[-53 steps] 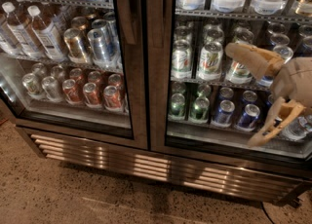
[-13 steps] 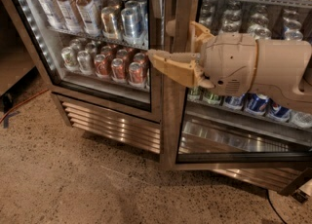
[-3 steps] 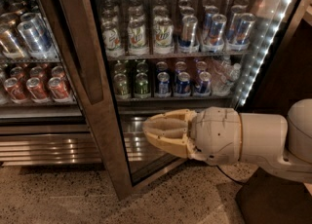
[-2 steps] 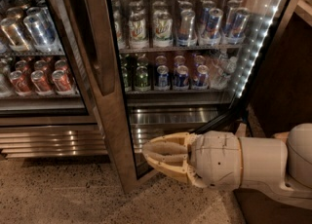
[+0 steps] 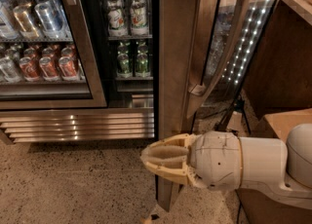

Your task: Open right fridge door

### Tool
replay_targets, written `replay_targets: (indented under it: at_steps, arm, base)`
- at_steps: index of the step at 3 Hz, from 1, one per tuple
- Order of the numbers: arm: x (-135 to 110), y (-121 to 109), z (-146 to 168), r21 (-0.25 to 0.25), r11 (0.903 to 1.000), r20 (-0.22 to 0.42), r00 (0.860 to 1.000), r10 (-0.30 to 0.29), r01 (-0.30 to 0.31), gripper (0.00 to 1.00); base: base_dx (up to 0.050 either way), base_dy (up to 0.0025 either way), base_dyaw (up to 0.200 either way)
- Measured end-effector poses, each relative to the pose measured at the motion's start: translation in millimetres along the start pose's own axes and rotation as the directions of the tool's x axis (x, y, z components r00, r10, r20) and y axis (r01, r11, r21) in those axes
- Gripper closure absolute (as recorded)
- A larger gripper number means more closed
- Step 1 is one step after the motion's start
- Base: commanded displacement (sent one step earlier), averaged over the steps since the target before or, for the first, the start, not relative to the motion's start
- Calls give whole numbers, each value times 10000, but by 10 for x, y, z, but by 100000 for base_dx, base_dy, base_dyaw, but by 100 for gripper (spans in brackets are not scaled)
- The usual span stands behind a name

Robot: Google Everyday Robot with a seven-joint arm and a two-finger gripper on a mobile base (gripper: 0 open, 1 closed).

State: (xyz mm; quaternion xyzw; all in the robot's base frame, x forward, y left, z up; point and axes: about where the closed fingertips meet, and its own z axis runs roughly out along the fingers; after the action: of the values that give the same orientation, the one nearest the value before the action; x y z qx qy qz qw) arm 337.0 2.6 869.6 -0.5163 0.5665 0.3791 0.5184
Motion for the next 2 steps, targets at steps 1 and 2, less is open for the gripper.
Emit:
replay_targets:
  at_steps: [1,2]
  arm:
    - [0,0,0,0,10000,0,10000,0,0,100]
    - [0,0,0,0,10000,0,10000,0,0,100]
  base:
    - [-4998,0,3]
    - [-5000,0,-1]
